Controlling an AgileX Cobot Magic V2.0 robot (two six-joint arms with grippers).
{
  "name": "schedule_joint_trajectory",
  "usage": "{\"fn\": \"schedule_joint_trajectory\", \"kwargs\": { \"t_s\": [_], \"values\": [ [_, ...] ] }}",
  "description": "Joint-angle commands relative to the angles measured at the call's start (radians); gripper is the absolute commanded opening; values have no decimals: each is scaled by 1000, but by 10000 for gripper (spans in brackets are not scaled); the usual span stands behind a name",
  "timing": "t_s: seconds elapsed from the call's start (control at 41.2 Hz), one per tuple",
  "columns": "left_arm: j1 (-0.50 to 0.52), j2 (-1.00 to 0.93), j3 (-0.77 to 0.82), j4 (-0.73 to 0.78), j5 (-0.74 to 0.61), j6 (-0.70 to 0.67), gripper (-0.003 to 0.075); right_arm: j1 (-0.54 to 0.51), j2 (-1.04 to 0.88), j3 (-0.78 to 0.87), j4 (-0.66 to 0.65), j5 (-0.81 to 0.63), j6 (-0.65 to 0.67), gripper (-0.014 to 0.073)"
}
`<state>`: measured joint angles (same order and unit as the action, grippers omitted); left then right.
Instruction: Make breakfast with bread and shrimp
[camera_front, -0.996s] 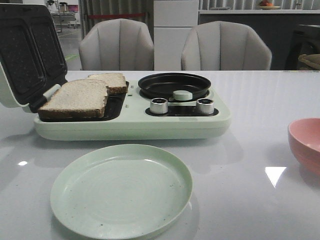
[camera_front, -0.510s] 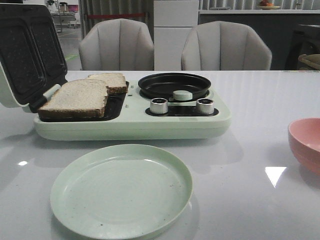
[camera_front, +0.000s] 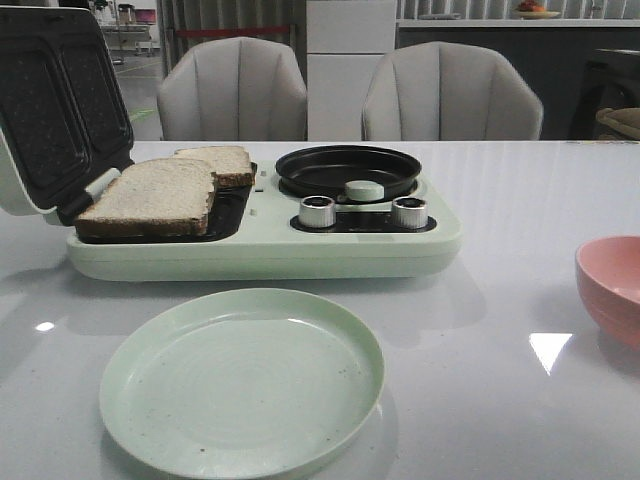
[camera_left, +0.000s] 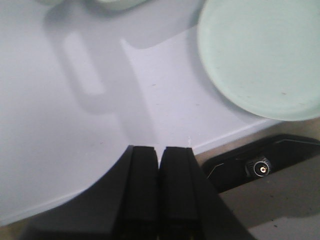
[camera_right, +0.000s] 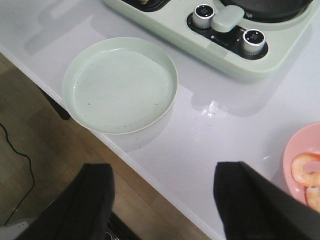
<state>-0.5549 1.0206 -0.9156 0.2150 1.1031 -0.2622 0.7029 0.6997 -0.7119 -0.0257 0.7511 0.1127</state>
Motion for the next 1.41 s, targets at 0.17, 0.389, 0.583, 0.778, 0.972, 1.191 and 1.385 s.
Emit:
{"fn": "schedule_joint_trajectory", "kwargs": {
  "t_s": [0.17, 0.389, 0.583, 0.778, 0.972, 1.191, 1.385],
  "values": [
    [454, -4, -35, -179, -136, 142, 102, 0, -4, -25, -13, -61, 0, 529],
    [746, 4, -39, -399, -303, 270, 102, 0, -4, -25, -13, -61, 0, 529],
    [844, 109, -100, -491, -327, 316, 102, 0, -4, -25, -13, -61, 0, 529],
    [845, 261, -225, -523, -335, 316, 102, 0, -4, -25, -13, -61, 0, 529],
    [845, 415, -353, -646, -339, 372, 102, 0, -4, -25, -13, -61, 0, 529],
    [845, 586, -494, -829, -335, 449, 102, 0, -4, -25, -13, -61, 0, 529],
    [841, 649, -560, -1040, -309, 584, 102, 0, -4, -25, -13, -61, 0, 529]
  ]
}}
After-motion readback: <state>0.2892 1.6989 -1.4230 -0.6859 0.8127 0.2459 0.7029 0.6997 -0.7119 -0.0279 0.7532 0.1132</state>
